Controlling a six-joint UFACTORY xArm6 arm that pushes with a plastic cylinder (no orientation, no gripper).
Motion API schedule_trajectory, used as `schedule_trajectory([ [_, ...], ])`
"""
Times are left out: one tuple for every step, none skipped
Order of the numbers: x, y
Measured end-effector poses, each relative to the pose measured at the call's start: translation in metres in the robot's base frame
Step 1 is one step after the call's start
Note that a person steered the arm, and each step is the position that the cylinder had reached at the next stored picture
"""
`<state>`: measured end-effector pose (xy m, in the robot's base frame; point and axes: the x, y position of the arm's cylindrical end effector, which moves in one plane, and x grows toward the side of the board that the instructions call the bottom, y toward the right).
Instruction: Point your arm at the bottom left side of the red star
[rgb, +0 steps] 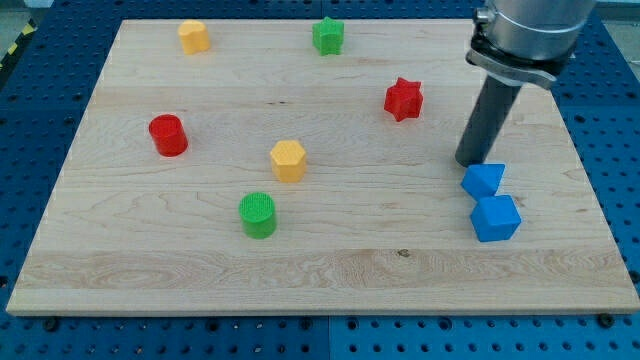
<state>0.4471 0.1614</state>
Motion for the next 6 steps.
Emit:
schedule_trajectory([
  [-0.021, -0.013],
  [-0.020, -0.030],
  [-0.020, -0.068],
  [-0.020, -0.086],
  [-0.020, -0.086],
  [-0.010, -0.101],
])
